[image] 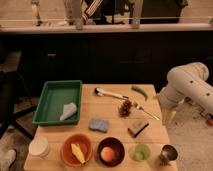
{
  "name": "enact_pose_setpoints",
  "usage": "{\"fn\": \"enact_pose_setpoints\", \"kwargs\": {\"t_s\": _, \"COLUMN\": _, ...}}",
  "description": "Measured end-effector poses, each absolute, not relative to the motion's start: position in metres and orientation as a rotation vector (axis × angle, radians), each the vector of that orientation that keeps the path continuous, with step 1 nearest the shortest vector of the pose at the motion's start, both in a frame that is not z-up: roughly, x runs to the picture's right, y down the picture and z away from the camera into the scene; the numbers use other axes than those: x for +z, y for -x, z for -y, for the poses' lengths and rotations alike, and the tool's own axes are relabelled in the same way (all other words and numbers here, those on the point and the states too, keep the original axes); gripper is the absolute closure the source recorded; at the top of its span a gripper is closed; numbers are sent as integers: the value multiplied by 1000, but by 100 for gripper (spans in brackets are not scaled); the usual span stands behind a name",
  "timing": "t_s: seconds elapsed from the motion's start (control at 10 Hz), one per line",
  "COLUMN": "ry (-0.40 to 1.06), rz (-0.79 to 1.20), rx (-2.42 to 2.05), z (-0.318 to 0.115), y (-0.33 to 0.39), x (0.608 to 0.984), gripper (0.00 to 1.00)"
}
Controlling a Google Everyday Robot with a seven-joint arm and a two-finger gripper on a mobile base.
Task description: Place eraser in plastic cup
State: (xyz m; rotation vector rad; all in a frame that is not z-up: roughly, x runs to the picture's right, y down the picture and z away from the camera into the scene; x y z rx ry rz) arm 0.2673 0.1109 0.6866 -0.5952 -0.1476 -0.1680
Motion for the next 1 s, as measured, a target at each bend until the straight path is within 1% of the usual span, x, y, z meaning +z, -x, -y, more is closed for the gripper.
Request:
{"fn": "enact_pose_setpoints", "kwargs": {"t_s": 0.3, "ry": 552, "rz": 380, "rx": -505, "z": -116, "y": -239, "x": 695, "gripper": 20}}
{"fn": "enact_pose_setpoints", "kwargs": {"t_s": 0.6, "ry": 493, "rz": 500, "rx": -683, "z": -119, "y": -225, "x": 699, "gripper": 20}}
{"fn": "enact_pose_setpoints", "kwargs": {"t_s": 0.8, "ry": 479, "rz": 522, "rx": -719, "z": -120, "y": -223, "x": 699, "gripper": 20}}
{"fn": "enact_pose_setpoints", "kwargs": {"t_s": 1.0, "ry": 492, "rz": 493, "rx": -690, "z": -121, "y": -219, "x": 705, "gripper": 20}}
